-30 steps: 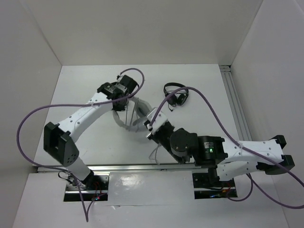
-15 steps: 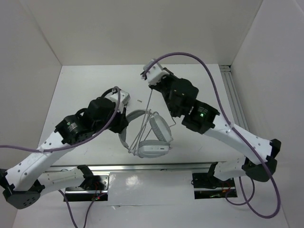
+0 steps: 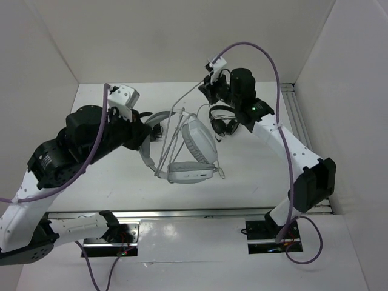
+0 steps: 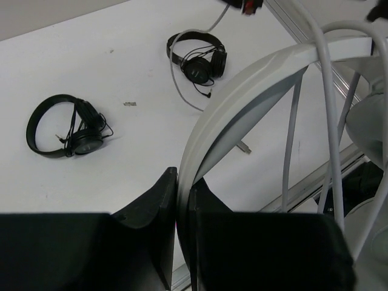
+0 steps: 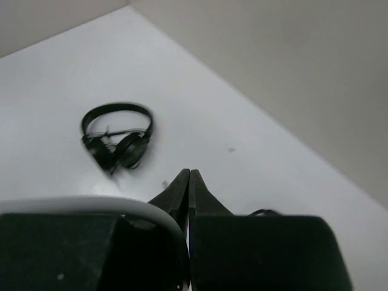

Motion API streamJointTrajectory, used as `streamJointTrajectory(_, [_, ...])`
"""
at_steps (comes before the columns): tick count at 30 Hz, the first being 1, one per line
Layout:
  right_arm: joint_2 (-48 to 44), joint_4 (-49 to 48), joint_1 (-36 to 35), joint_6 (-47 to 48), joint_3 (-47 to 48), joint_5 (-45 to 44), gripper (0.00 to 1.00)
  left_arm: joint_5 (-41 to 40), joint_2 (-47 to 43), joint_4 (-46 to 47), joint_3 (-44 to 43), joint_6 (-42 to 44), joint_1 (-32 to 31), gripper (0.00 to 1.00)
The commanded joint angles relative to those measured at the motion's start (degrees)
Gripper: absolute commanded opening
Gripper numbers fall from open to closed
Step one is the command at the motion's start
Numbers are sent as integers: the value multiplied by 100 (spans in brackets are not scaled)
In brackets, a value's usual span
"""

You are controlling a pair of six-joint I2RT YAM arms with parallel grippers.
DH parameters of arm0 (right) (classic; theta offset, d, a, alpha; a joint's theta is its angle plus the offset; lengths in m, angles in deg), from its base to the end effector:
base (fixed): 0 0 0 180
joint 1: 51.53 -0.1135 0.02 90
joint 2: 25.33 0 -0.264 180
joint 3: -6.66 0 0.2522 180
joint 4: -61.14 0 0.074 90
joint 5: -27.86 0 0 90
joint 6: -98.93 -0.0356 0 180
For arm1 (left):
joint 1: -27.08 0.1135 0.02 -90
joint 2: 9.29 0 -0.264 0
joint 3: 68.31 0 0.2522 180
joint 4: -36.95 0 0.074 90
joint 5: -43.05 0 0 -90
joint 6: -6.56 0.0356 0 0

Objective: Wrap the headphones

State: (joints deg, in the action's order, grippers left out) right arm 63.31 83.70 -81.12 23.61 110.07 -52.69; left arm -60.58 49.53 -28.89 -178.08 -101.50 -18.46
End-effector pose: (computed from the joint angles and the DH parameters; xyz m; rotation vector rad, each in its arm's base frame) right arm 0.3151 0.1857 0.4269 -0.7593 1.5391 0.3341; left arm 0.1091 -0.0992 0.5073 0.2746 1.8398 -0.5623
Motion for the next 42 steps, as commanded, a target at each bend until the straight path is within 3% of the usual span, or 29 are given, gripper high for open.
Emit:
streamJointTrajectory(1, [233, -1749, 225, -1562, -1060, 2268, 8, 193, 67, 969, -453, -319, -78, 0])
streamJointTrajectory(3, [486, -2721, -106, -2318, -1992, 2684, 8, 124, 268, 1427, -681, -574, -78, 0])
streamJointTrajectory(8, [1137, -4645, -829, -3083, -2653, 2500, 8, -173, 1312, 1631, -2040, -988, -78, 0])
streamJointTrajectory(10, [1452, -4852, -1013, -3339, -2654, 2500, 8, -691, 1683, 1185, -2613, -1278, -78, 0])
streamJointTrajectory(11, [1524, -4983, -1101, -3340, -2724, 2500, 8, -1355, 1859, 999, -3173, -1357, -78, 0])
streamJointTrajectory(14, [1577, -5246, -1470, -3288, -3380, 2211, 8, -1958, 2395, 708, -3748, -1586, 639, 0])
streamJointTrajectory(16, [1333, -5615, -1759, -3339, -3873, 1991, 6, -1488, 2667, 550, -3803, -1821, 1307, 0])
streamJointTrajectory(17, [1227, -5991, -1866, -3340, -4145, 1895, 6, -850, 2756, 549, -3803, -1910, 1659, 0])
streamJointTrajectory(18, [1104, -6178, -1971, -3401, -4705, 1624, 6, -574, 2861, 384, -3803, -2033, 2315, 0])
streamJointTrajectory(21, [594, -6574, -2419, -3401, -5447, 1262, 1, 104, 3274, 382, -3610, -2280, 3014, 0])
streamJointTrajectory(23, [76, -6374, -2963, -3279, -5887, 710, 0, 167, 3442, 382, -3486, -2280, 3410, 0])
streamJointTrajectory(27, [-1011, -4832, -4071, -2682, -6055, -889, 0, -50, 3662, 382, -2935, -1912, 3561, 0])
streamJointTrajectory(31, [-1849, -3093, -4731, -2005, -5382, -2724, 0, -183, 3637, 250, -2030, -1464, 3561, 0])
streamJointTrajectory(33, [-2156, -2482, -4802, -1697, -5099, -3088, 0, -420, 3479, 311, -1242, -1393, 3508, 0])
streamJointTrajectory(38, [-2500, -1575, -4741, -1494, -4886, -4064, 0, 9, 2854, 857, -147, -1059, 3649, 0])
streamJointTrajectory(42, [-3053, -1521, -4732, -1643, -5150, -3092, 0, -789, 2844, 445, -383, -1251, 3701, 0])
